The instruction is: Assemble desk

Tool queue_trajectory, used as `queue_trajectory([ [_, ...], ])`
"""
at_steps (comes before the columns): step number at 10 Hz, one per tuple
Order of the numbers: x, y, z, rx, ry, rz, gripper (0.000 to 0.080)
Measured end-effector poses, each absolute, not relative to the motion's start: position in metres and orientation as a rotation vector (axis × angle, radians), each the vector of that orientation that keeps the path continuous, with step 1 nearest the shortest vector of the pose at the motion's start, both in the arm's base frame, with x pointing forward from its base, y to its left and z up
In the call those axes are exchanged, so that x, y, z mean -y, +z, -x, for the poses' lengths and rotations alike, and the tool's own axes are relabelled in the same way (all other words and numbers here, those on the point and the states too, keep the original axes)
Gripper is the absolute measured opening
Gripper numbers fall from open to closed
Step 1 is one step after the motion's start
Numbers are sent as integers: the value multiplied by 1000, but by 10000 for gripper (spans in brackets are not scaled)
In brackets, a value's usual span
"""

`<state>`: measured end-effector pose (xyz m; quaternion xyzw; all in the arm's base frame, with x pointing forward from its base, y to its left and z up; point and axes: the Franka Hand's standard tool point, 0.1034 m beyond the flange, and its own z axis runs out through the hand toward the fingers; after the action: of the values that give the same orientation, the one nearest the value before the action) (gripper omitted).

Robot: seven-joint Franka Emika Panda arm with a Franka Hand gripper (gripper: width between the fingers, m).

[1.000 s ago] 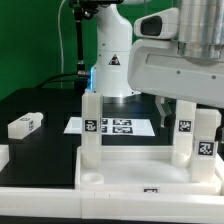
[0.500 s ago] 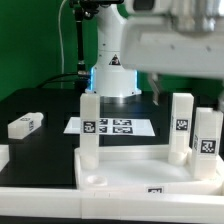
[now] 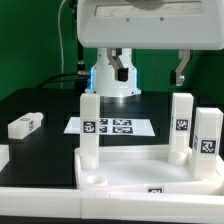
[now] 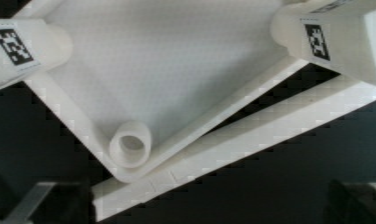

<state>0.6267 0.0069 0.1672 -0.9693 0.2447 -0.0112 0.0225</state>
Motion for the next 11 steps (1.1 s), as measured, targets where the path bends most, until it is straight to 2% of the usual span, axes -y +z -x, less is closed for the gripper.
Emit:
queue_trajectory([
  [4, -1, 166, -626, -724, -35, 3012, 649],
  [6, 52, 160, -609, -553, -37, 3050, 649],
  [8, 83, 149, -604, -501, -56, 3076, 649],
  [9, 94, 140, -603, -493, -81, 3088, 649],
  [11, 92, 139, -603, -491, -73, 3089, 649],
])
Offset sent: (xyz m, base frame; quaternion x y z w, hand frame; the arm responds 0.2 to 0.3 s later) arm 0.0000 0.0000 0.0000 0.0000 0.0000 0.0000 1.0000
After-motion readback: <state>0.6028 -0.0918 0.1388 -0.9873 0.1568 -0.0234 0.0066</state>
